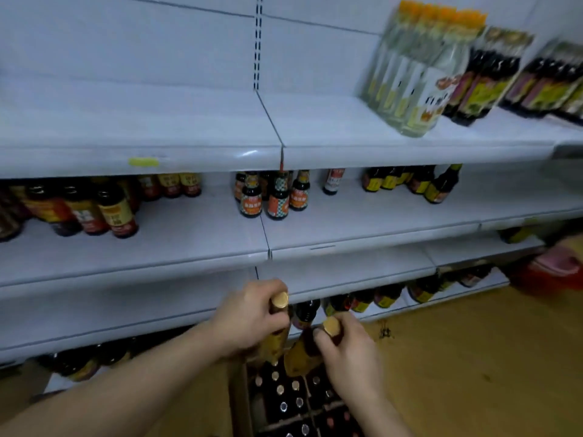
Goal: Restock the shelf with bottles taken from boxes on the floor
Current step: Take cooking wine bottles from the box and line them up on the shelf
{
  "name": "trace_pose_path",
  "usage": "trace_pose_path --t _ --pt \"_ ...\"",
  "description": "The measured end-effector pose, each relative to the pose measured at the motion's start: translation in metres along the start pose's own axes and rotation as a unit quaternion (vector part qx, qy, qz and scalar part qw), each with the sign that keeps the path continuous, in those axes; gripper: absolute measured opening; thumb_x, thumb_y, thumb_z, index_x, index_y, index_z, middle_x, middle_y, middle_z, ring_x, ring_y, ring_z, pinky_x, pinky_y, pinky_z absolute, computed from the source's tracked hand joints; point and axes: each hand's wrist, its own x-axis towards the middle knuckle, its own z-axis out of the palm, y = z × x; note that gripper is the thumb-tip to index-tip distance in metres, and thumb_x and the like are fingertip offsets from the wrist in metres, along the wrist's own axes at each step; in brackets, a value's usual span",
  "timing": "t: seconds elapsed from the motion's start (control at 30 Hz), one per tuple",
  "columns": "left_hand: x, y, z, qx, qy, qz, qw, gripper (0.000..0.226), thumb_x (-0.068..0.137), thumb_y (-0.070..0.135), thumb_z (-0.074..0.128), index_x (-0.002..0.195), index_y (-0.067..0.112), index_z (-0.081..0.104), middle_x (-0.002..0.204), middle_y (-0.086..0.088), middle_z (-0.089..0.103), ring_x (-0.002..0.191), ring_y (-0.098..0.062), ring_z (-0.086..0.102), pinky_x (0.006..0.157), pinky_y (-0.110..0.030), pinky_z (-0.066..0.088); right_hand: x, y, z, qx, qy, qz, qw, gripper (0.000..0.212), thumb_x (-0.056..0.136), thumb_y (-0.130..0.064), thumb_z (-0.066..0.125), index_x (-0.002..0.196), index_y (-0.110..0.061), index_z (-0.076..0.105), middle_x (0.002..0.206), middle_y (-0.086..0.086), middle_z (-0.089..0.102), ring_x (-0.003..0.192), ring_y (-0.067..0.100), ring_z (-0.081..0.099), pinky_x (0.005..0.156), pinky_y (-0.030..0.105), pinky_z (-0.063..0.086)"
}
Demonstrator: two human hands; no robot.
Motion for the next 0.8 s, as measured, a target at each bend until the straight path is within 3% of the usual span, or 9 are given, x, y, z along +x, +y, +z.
trace_pose_path --t 0.23,0.43,0.7,0.8 --pt "-0.002 0.036 -0.071 -0.078 0.032 -0.016 0.996 0.027 0.071 0.047 0.066 0.096 0.040 0.062 0.081 0.013 0.066 0.076 -0.006 0.062 0.070 -0.040 0.057 0.001 -0.047 -0.069 -0.003 0.016 -0.066 0.998 0.024 0.088 -0.054 0.064 0.091 -0.033 0.055 0.086 -0.011 0.063 0.081 0.006 0.058 0.071 0.036 0.050" --pt "-0.013 0.052 -0.114 -0.111 0.040 -0.014 0.993 0.027 0.064 0.050 0.066 0.089 0.041 0.065 0.075 0.012 0.065 0.073 -0.009 0.062 0.072 -0.044 0.056 -0.001 -0.083 -0.097 -0.004 0.030 -0.110 0.994 0.024 0.088 -0.051 0.064 0.084 -0.031 0.053 0.078 -0.008 0.060 0.073 0.009 0.057 0.063 0.036 0.045" --pt "-0.032 0.055 -0.168 -0.118 0.063 -0.001 0.991 0.015 0.074 0.032 0.073 0.087 0.037 0.066 0.073 0.011 0.062 0.069 -0.008 0.058 0.065 -0.033 0.049 0.010 -0.125 -0.106 0.034 0.044 -0.142 0.988 0.022 0.084 -0.050 0.064 0.084 -0.030 0.057 0.078 -0.006 0.063 0.074 0.010 0.059 0.066 0.041 0.051" --pt "-0.038 0.054 -0.192 -0.104 0.064 0.001 0.993 0.015 0.071 0.036 0.072 0.085 0.039 0.066 0.073 0.011 0.062 0.069 -0.008 0.058 0.066 -0.031 0.048 0.012 -0.144 -0.104 0.043 0.044 -0.165 0.984 0.023 0.083 -0.049 0.066 0.080 -0.028 0.055 0.074 -0.005 0.061 0.072 0.012 0.058 0.062 0.041 0.049"
